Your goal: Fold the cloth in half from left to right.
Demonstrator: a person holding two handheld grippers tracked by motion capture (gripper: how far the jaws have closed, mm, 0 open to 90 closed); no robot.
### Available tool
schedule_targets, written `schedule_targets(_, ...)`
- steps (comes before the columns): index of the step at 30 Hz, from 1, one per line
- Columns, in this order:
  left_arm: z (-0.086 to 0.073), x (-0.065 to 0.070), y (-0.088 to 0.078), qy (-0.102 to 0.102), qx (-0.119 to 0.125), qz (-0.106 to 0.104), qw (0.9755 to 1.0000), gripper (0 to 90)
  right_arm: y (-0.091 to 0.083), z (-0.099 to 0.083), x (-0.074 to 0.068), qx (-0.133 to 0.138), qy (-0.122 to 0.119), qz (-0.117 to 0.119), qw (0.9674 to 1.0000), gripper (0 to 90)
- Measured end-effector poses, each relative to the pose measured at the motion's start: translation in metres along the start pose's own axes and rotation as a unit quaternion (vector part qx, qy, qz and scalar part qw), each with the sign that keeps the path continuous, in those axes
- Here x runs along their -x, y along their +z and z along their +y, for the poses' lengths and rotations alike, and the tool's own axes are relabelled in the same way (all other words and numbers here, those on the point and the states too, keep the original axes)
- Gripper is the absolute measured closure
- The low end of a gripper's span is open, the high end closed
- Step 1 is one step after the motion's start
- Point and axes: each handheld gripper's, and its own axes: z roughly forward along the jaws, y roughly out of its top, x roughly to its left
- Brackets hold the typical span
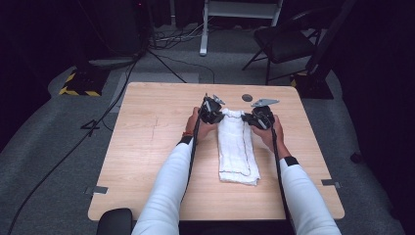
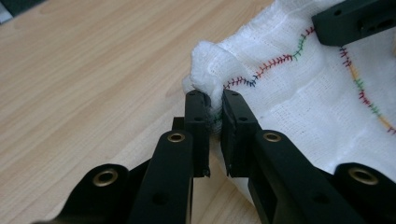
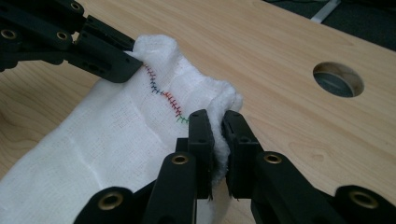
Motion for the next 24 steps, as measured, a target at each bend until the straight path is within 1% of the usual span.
schedule_targets(1,0.001,0.0,-0.002,0.003,0.002,0.003,1.0,82.1,-0.001,0.001,-0.001,0.002,-0.003,0.001,1.0,83.2)
schedule_targets(3,0.002,0.001,-0.006,0.002,0.008,0.006,0.9999,82.1,-0.004,0.005,-0.002,0.005,-0.009,-0.001,0.9999,83.2)
schedule_targets(6,0.008,0.004,-0.013,0.012,0.018,0.016,0.9996,82.2,-0.009,0.01,-0.004,0.011,-0.015,-0.009,0.9998,83.4)
schedule_targets(8,0.012,0.005,-0.018,0.018,0.021,0.015,0.9995,82.2,-0.013,0.014,-0.006,0.017,-0.02,-0.014,0.9996,83.5)
schedule_targets(10,0.014,0.006,-0.022,0.024,0.029,0.021,0.9991,82.3,-0.019,0.017,-0.006,0.025,-0.023,-0.015,0.9993,83.5)
schedule_targets(11,0.015,0.007,-0.024,0.026,0.028,0.018,0.9991,82.3,-0.021,0.018,-0.006,0.029,-0.023,-0.015,0.9992,83.6)
schedule_targets(12,0.016,0.008,-0.025,0.031,0.028,0.021,0.9989,82.2,-0.023,0.018,-0.006,0.031,-0.023,-0.016,0.9991,83.6)
schedule_targets(13,0.016,0.009,-0.027,0.034,0.031,0.019,0.9988,82.3,-0.025,0.019,-0.006,0.033,-0.024,-0.015,0.9991,83.6)
schedule_targets(15,0.014,0.011,-0.029,0.033,0.035,0.006,0.9988,82.3,-0.03,0.019,-0.007,0.038,-0.027,-0.012,0.9988,83.7)
schedule_targets(18,0.005,0.012,-0.032,0.039,0.038,-0.012,0.9985,82.2,-0.037,0.014,-0.009,0.046,-0.03,-0.007,0.9985,83.9)
schedule_targets(19,0.002,0.013,-0.033,0.037,0.042,-0.016,0.9983,82.2,-0.039,0.011,-0.01,0.048,-0.031,-0.003,0.9984,83.9)
schedule_targets(24,-0.011,0.017,-0.042,0.045,0.056,-0.038,0.9967,82.2,-0.045,0.0,-0.017,0.051,-0.04,0.015,0.9978,84.1)
